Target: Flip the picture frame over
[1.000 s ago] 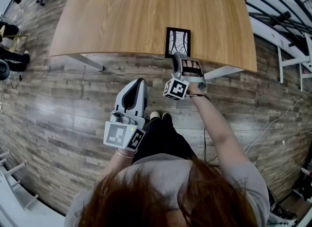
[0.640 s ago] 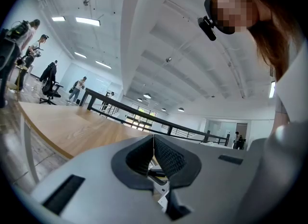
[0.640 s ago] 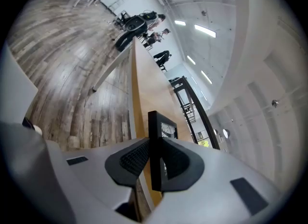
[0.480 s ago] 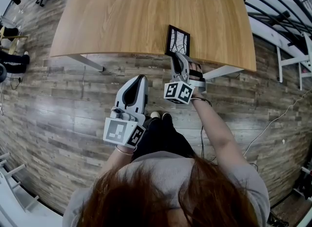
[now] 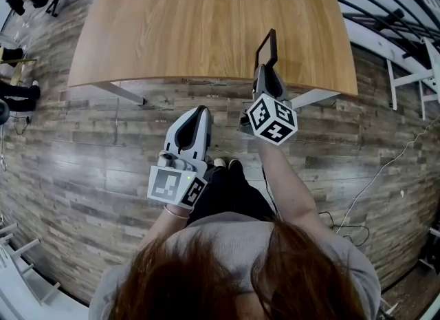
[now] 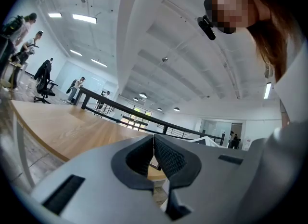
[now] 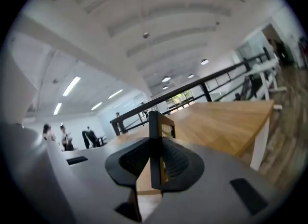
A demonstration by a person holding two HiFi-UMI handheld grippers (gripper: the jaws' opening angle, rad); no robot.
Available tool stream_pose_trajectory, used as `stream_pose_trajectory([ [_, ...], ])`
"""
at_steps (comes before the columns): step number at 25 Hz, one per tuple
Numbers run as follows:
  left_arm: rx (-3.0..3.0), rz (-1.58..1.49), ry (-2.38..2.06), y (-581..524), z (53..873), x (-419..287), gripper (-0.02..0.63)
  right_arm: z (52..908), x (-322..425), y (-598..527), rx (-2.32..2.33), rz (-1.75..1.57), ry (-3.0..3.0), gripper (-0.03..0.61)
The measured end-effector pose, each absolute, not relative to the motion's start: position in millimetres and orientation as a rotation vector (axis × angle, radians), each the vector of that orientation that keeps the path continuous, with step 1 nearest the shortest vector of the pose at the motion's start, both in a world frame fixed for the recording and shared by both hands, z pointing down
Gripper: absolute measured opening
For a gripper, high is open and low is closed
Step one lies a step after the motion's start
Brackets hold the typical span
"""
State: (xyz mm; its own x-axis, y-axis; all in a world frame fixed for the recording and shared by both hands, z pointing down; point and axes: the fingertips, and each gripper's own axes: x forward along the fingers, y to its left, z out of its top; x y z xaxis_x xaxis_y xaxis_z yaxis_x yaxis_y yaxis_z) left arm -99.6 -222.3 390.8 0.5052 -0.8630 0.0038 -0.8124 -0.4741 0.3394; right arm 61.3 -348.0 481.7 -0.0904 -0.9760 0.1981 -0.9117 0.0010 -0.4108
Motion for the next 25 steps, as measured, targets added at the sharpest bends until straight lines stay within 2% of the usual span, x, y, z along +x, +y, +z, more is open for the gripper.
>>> stream_pose_trajectory([
  [5,2.457,-0.244,-1.391,-222,392,-94,0.009,489,95,-338,-1.802,-1.021,1.714,0.092],
  [10,2.456,-0.244,-1.385,-221,390,-89,0.009,543,102,-318,-1.537,-1.331,1.287,0.087],
  [17,2.452,-0.203,-1.356,-216,400,-80,0.008,592,92,-318,-1.387,-1.401,1.152,0.086],
  [25,2.434,-0.181,-1.374,-214,408,-86,0.009,606,93,-329,-1.35,-1.421,1.168,0.086],
])
